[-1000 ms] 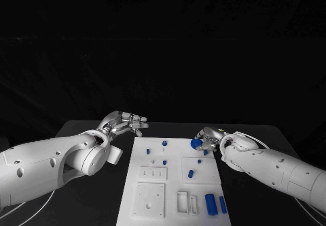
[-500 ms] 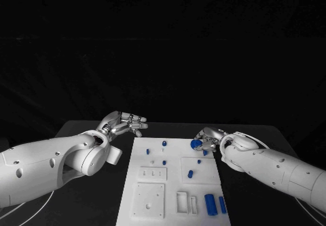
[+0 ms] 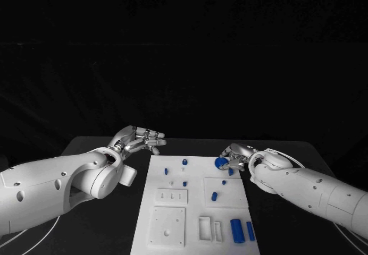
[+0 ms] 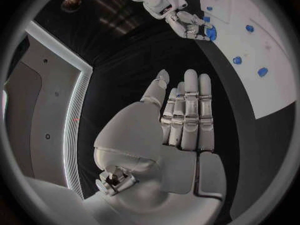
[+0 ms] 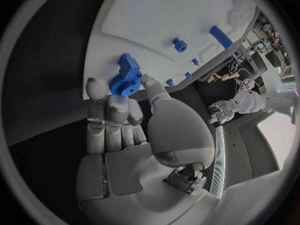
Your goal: Assemble the parts on the task board
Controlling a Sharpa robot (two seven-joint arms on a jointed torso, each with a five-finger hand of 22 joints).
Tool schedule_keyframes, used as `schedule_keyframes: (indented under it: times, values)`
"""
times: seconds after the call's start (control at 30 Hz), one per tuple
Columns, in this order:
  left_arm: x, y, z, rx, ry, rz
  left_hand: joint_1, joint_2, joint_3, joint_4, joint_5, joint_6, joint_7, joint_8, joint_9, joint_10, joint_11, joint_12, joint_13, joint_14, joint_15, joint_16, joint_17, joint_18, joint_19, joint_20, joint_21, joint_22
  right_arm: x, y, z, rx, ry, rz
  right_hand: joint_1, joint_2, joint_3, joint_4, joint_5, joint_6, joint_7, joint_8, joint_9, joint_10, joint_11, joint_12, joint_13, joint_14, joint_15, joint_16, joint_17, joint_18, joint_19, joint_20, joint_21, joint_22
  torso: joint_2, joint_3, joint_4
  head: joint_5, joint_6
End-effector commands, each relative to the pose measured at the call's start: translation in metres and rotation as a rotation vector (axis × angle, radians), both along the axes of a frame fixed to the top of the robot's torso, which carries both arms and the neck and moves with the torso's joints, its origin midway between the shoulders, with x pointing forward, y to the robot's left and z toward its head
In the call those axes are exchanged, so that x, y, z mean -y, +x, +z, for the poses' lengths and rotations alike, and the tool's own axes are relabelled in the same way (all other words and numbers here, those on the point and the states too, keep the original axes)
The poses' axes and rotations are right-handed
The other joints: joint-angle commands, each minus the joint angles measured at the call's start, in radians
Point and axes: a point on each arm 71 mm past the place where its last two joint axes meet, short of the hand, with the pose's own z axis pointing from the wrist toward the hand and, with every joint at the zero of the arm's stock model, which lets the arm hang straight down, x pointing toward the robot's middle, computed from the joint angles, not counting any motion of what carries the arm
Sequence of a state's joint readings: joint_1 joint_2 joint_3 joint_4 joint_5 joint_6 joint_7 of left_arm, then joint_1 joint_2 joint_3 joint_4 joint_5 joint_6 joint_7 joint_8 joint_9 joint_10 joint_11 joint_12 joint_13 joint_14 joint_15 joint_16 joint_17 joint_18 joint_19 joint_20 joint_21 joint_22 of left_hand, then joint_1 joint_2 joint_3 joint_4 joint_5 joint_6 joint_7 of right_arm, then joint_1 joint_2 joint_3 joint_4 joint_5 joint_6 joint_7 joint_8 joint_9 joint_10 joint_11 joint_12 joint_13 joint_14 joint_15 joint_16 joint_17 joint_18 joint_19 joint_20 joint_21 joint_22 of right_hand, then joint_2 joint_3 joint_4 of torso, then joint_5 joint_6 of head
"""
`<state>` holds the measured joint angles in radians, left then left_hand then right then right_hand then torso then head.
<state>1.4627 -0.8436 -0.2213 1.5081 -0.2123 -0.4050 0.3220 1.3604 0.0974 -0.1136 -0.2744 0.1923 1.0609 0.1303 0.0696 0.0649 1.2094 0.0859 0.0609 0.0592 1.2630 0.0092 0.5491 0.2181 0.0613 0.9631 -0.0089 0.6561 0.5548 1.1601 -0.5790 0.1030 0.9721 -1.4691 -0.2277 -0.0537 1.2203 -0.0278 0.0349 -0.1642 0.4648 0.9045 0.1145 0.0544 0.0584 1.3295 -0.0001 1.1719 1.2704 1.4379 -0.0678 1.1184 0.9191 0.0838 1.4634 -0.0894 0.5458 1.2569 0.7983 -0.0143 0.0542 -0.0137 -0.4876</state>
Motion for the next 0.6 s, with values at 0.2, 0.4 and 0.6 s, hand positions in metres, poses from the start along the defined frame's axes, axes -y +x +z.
schedule_keyframes:
  times: [0.2,0.4,0.6]
  values:
    - [0.0017,-0.0005,0.0010,0.005,0.000,-0.013,0.008,0.004,-0.001,0.001,-0.003,-0.005,0.001,-0.004,0.001,-0.006,0.001,-0.002,0.000,-0.004,0.002,0.002,-0.002,0.010,0.002,0.002,-0.004,0.001,-0.0005,-0.0007,0.0049,0.035,0.010,0.005,-0.019,-0.007,0.055,-0.008,0.012,0.018,0.000,0.004,0.000,0.007,0.002,0.011,0.004,0.003,0.001,0.005,0.003,0.010,0.048,0.001,0.008,0.005,0.000,0.0001,-0.0010,-0.004,0.000]
    - [0.0013,-0.0004,0.0010,0.005,0.000,-0.013,0.008,0.004,-0.001,0.001,-0.003,-0.005,0.001,-0.004,0.001,-0.006,0.001,-0.002,0.000,-0.004,0.002,0.002,-0.002,0.010,0.002,0.002,-0.004,0.001,0.0015,-0.0003,0.0057,0.035,0.008,-0.001,-0.022,-0.015,0.089,-0.014,0.030,0.023,0.001,0.004,0.000,0.007,0.002,0.010,0.005,0.003,0.001,0.006,0.005,0.010,0.048,0.001,0.008,0.007,0.001,-0.0002,0.0013,-0.006,-0.001]
    - [0.0007,-0.0003,0.0010,0.005,0.001,-0.011,0.008,0.004,-0.001,0.001,-0.003,-0.005,0.001,-0.004,0.001,-0.006,0.001,-0.002,0.000,-0.004,0.002,0.002,-0.002,0.010,0.002,0.002,-0.004,0.001,0.0040,-0.0002,0.0045,0.019,-0.006,0.000,-0.024,-0.024,0.127,-0.033,0.030,0.026,0.001,0.004,0.000,0.006,0.001,0.011,0.005,0.003,0.001,0.006,0.006,0.009,0.048,0.001,0.010,0.009,0.000,0.0000,-0.0003,-0.006,-0.002]
